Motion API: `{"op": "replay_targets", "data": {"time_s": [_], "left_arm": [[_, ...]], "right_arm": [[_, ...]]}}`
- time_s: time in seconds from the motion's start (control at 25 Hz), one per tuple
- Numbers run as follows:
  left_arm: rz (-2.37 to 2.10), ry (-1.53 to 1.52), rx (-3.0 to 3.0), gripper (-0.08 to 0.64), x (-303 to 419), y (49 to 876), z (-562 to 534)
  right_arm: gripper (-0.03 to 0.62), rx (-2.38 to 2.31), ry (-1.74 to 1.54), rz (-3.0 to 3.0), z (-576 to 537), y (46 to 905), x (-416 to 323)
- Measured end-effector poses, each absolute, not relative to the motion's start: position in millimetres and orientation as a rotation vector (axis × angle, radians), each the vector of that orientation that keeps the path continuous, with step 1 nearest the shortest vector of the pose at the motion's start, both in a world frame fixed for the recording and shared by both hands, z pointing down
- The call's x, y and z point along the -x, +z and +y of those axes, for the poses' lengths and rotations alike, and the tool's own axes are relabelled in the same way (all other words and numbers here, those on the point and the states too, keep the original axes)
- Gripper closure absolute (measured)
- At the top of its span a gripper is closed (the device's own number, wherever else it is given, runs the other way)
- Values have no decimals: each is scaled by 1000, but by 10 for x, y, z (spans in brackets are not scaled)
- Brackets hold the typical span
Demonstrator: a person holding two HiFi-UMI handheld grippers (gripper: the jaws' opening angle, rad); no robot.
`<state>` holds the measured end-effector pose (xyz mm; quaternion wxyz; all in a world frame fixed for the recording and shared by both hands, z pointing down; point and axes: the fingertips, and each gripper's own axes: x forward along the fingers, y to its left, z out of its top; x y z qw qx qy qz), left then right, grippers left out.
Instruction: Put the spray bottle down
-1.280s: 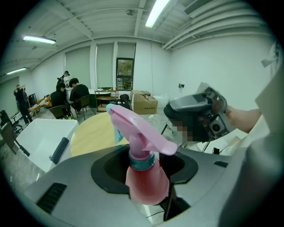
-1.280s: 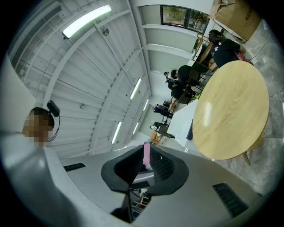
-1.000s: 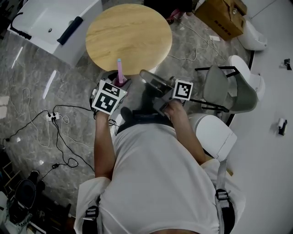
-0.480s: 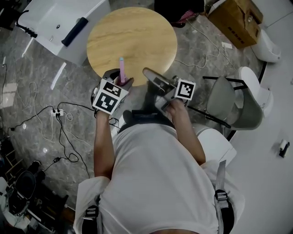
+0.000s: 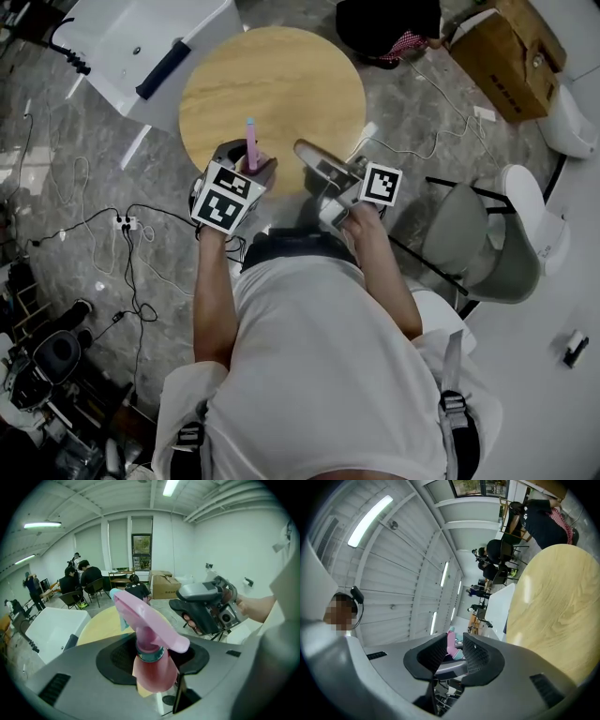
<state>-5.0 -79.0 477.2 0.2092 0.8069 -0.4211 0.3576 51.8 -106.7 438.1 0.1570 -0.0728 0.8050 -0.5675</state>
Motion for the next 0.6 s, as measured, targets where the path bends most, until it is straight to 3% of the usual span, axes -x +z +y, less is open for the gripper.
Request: {"op": "replay_targets", "data": {"time_s": [0.6], "left_arm": [[-1241, 1004, -2252, 357, 176, 4722, -1072]], "right_arm": [[505, 166, -1621, 2296, -1248, 4424, -404]]}}
